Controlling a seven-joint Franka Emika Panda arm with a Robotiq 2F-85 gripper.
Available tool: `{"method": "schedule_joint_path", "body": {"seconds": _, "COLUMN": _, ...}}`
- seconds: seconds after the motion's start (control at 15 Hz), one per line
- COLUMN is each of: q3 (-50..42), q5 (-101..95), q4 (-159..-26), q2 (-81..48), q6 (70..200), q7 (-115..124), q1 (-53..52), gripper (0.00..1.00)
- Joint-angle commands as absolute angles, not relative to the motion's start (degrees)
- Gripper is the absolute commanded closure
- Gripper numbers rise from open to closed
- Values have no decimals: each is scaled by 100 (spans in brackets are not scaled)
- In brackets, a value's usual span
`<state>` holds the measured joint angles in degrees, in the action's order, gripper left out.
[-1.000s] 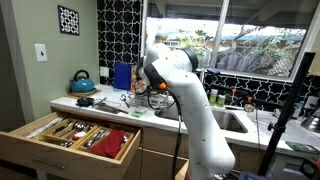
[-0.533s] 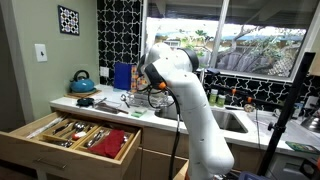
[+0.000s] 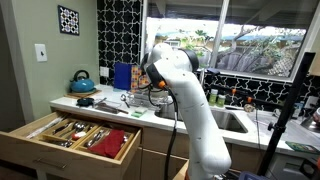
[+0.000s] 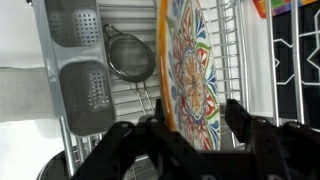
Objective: Pick up the plate from the dish rack, turn it one hundred and eighty degrees clockwise and put it back in the dish rack
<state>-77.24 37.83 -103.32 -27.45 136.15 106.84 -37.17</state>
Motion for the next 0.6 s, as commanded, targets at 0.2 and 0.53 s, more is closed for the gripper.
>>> {"method": "schedule_joint_path", "body": {"seconds": 0.2, "q3": -7446, "q5": 3871, "q4": -9959, "q2": -2827, "q6": 13175, "q7": 10857, "q1": -3244, "gripper": 81}}
{"method": "schedule_joint_path", "body": {"seconds": 0.53, "q3": -7392, "q5": 3883, "q4": -9718, "q2": -2818, "q6": 13153, "q7": 10915, "q1": -3098, "gripper": 98}}
